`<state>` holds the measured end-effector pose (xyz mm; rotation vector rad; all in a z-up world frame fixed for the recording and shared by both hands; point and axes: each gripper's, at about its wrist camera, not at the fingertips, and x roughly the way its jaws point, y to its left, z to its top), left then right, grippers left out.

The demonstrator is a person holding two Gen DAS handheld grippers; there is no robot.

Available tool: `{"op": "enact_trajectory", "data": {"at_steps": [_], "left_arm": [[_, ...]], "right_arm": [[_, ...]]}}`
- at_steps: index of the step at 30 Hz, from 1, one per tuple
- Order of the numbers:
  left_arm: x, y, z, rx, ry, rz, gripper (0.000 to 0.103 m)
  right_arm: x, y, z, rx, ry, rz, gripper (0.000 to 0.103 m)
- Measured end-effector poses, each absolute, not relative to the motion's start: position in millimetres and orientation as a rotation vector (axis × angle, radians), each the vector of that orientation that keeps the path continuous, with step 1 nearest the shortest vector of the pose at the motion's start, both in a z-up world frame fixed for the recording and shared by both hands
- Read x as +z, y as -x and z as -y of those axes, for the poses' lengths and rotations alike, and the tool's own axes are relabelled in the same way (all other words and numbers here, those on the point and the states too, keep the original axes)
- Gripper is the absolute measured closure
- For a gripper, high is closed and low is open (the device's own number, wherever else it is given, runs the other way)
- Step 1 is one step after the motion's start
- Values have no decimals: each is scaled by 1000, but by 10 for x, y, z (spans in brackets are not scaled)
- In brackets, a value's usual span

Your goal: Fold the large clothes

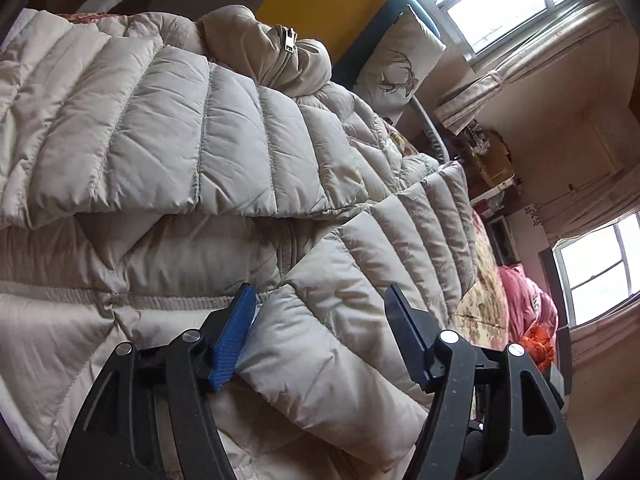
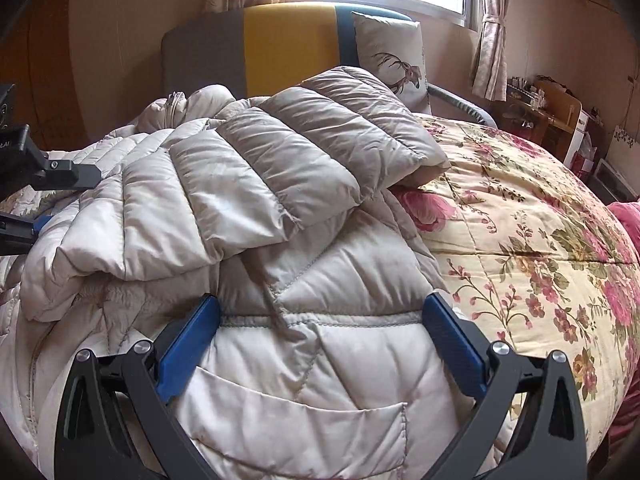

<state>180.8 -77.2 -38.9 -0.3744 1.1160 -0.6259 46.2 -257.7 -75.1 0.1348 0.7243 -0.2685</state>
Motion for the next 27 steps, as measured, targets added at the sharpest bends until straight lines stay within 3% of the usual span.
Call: {"op": "enact_trajectory", "data": {"at_steps": [1,2,3,6,16,24,26,27], "left_arm": [[-403,-1799,808,-604,329,-1131,70],[-413,-1789,843,-602,292,-1146,81],[-413,-1802,873,-609,264,-1158,89],[-242,-1823,870,-613,242,-1152,94],[574,-2416,457,-500,167,-963,96],[-28,-2701,96,-355,139,-1024,96],[-132,-2643,5,-393,229,-1016,87],[-150,-2598,-42,-413,281,-1007,69]], "right_arm": [[-751,-461,2577,-268,-135,-724,2],[-752,-461,2579,-268,-135,-724,2],[-753,-461,2583,-268,-136,-724,2],[-752,-461,2579,-268,-136,-724,2],[-748,-469,2575,-267,-138,-723,2],[-753,-471,2571,-266,-139,-724,2],[-755,-474,2572,-265,-139,-724,2],[-754,-474,2572,-262,-141,-722,2]]}}
